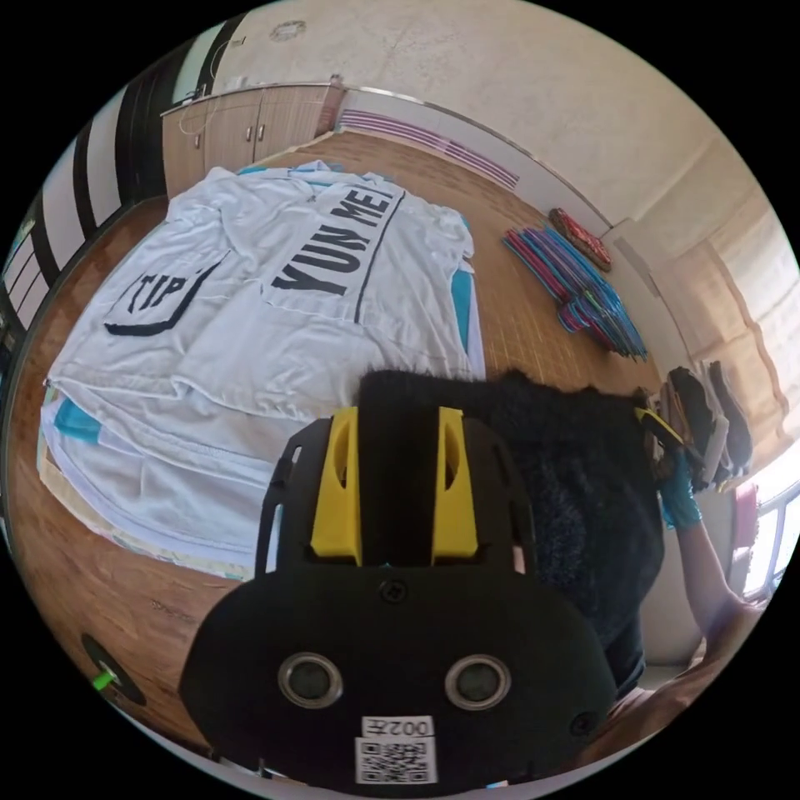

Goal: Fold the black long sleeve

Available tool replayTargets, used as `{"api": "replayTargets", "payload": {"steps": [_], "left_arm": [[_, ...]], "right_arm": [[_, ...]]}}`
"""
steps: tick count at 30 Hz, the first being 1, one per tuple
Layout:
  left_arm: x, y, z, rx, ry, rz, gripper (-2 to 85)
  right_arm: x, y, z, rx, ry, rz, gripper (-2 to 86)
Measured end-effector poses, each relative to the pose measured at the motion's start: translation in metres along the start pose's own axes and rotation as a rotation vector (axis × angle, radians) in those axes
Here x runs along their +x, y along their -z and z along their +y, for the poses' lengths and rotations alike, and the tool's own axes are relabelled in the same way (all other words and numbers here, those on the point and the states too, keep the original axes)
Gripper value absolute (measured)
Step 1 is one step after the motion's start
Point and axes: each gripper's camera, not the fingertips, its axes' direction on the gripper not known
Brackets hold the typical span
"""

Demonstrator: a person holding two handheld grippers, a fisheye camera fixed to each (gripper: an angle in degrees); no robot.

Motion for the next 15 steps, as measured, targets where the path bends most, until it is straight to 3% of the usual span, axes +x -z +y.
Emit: {"api": "replayTargets", "payload": {"steps": [6, 15], "left_arm": [[0.02, 0.011, 0.004, 0.004, -0.097, 0.012, 0.2], [0.075, 0.073, 0.034, 0.193, -0.218, -0.325, -0.9]], "right_arm": [[-0.017, 0.001, 0.006, -0.006, 0.033, 0.027, 1.1], [-0.043, 0.024, 0.02, 0.111, 0.054, 0.224, 0.5]]}}
